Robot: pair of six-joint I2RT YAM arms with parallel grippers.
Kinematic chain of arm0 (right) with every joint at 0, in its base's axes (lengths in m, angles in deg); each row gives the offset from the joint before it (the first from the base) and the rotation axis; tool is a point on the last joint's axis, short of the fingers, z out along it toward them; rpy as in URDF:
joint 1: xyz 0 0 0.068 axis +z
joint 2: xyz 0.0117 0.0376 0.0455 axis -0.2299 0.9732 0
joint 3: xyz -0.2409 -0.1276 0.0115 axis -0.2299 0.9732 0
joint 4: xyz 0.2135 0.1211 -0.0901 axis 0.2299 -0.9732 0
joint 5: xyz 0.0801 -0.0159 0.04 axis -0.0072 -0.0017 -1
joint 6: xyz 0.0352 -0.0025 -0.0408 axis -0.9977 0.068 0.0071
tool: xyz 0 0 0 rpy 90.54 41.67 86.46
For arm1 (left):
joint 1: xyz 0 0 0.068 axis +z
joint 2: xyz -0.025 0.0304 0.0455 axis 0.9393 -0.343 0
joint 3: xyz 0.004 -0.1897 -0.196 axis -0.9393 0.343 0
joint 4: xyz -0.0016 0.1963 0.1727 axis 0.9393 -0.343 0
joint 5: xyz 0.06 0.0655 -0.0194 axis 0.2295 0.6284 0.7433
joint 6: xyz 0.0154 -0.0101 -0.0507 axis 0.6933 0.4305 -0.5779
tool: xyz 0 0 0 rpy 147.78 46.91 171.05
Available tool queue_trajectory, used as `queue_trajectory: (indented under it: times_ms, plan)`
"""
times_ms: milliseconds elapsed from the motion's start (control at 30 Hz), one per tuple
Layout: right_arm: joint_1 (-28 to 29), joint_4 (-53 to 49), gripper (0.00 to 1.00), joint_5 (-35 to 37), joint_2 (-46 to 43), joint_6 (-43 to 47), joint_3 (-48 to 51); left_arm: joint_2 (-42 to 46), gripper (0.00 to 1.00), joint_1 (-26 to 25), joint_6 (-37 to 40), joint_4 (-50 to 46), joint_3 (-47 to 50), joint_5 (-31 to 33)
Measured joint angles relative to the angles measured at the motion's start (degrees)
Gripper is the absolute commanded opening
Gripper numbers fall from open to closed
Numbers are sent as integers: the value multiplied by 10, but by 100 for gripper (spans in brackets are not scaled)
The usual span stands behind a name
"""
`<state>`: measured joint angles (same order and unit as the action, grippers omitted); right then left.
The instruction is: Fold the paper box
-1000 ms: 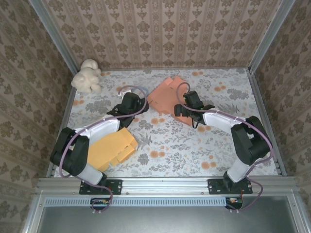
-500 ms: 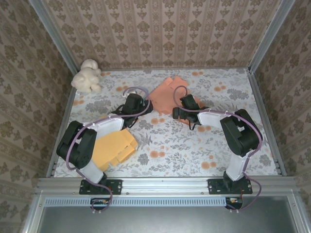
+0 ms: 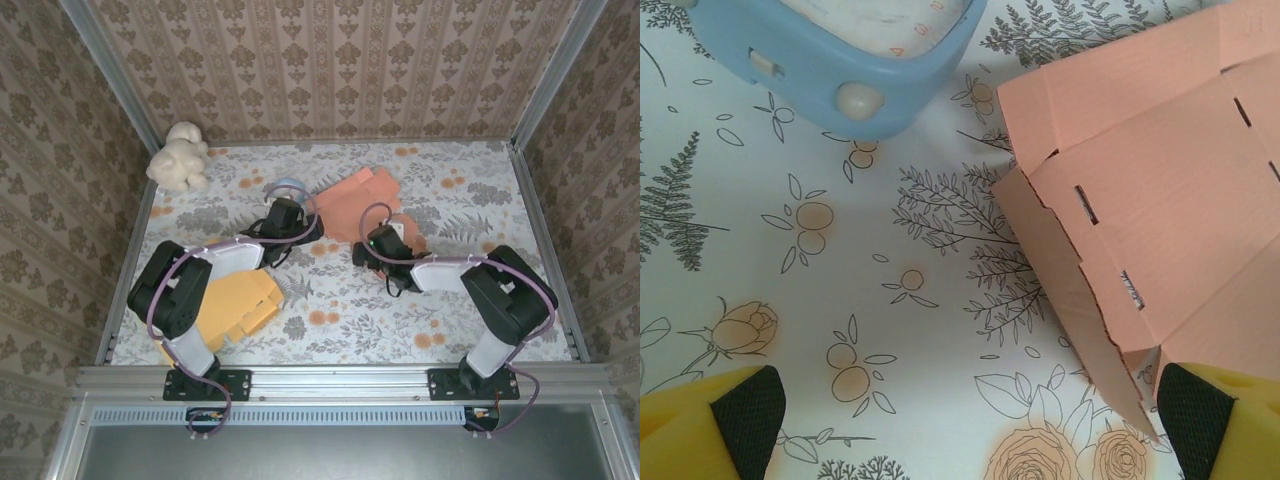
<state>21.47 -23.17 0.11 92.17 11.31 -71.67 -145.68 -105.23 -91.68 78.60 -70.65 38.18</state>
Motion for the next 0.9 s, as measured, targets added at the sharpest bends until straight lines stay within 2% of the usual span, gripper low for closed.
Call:
queue_trajectory:
  times_ms: [300, 567, 733, 900]
  plan:
    - [119, -27, 100, 77, -89, -53, 68, -1, 99, -7, 0, 2, -1, -1]
    - [142, -64, 95, 130, -255, -39, 122, -27, 95, -7, 0, 17, -22, -10]
    - [143, -103, 93, 155, -338, -22, 142, -73, 87, -7, 0, 28, -46, -24]
    - [143, -131, 91, 161, -424, -15, 163, -105, 71, -7, 3, 40, -60, -39]
